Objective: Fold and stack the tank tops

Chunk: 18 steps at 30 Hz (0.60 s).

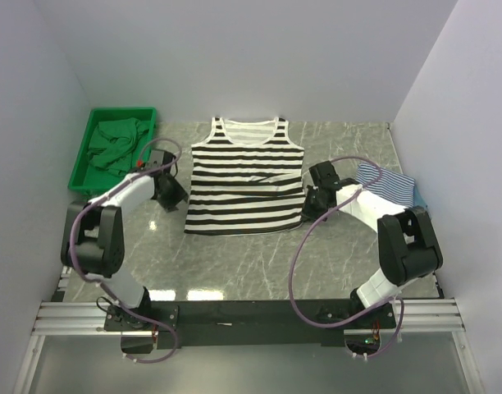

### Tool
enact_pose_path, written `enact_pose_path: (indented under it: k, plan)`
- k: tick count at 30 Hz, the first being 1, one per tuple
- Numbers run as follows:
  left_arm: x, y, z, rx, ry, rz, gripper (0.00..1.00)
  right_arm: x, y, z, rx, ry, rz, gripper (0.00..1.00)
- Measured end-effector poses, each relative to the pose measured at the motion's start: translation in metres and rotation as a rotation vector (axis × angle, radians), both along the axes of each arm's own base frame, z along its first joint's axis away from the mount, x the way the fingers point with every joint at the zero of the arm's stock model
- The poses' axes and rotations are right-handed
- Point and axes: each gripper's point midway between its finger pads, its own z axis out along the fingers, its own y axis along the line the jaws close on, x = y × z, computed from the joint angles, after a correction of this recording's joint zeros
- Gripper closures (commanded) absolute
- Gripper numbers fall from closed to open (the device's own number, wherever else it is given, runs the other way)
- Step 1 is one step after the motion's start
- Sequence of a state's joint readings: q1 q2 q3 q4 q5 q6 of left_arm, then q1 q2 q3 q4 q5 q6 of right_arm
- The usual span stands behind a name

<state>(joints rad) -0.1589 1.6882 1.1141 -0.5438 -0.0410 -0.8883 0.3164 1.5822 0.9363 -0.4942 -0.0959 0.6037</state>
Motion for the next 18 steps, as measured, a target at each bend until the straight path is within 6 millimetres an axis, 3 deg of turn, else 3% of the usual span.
enact_pose_path:
  k: [6,8,14,17,18]
  plan:
    - [-0.061,0.007,-0.018,0.044,0.065,-0.017,0.51,0.011,0.003,0.004,0.002,-0.011,0.003,1.0]
    - [-0.074,0.004,-0.022,0.049,0.074,-0.037,0.49,0.013,0.004,0.005,0.003,-0.015,0.004,1.0]
    - [-0.076,-0.007,-0.028,0.022,0.049,-0.093,0.53,0.016,0.005,0.008,0.003,-0.025,0.009,1.0]
    - [-0.072,-0.014,-0.028,0.009,0.025,-0.117,0.61,0.016,0.004,0.008,0.001,-0.024,0.009,1.0]
    - [-0.072,-0.016,-0.029,0.005,0.021,-0.123,0.68,0.016,0.004,0.008,0.0,-0.024,0.008,1.0]
